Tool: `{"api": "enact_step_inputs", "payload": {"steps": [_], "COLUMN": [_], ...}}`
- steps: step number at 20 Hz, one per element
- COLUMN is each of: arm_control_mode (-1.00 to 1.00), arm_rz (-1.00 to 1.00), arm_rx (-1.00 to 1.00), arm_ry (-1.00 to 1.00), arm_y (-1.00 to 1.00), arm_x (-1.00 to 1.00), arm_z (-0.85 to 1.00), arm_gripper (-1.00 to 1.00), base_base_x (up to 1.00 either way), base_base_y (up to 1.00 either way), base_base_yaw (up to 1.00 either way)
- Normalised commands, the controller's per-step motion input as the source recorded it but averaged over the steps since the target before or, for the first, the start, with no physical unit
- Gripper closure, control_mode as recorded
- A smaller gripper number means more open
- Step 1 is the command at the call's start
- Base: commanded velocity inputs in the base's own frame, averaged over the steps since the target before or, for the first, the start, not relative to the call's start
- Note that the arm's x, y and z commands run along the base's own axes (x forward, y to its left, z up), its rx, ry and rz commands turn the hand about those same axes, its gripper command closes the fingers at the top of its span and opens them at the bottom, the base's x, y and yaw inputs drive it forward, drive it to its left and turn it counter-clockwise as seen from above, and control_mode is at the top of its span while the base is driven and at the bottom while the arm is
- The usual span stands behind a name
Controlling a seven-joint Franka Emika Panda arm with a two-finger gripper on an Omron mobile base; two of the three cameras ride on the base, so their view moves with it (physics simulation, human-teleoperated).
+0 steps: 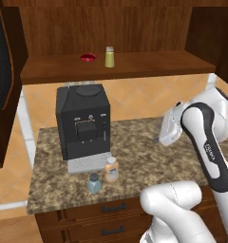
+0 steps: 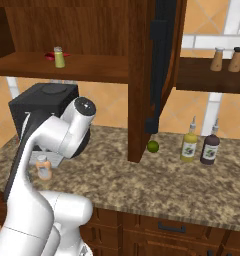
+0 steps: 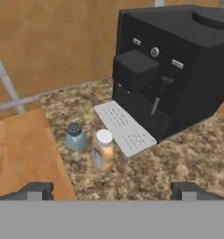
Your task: Put the shaker and condiment bottle from the counter next to their counterparts in the cabinet.
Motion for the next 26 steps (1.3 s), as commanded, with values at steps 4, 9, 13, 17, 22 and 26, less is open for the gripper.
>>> {"api": "enact_step_inputs", "payload": {"steps": [4,9,13,17,22,26], "arm_control_mode": [-1.0,-1.0,-1.0,-1.0,-1.0,-1.0], "arm_rz": [0.24,0.29,0.12,0.06,0.07,0.13], "arm_rx": [0.0,-0.01,-0.08,-0.12,-0.03,0.0], "arm_ry": [0.0,0.0,-0.07,-0.05,-0.02,-0.03], "arm_y": [0.09,0.14,0.27,0.32,0.18,0.1], "arm_x": [0.0,0.0,-0.02,0.0,0.0,-0.04], "arm_z": [-0.04,-0.01,-0.06,-0.21,-0.34,-0.28], "arm_gripper": [-1.0,-1.0,-1.0,-1.0,-1.0,-1.0], "base_base_x": [0.0,0.0,0.0,0.0,0.0,0.0], "base_base_y": [0.0,0.0,0.0,0.0,0.0,0.0], "base_base_yaw": [0.0,0.0,0.0,0.0,0.0,0.0]}}
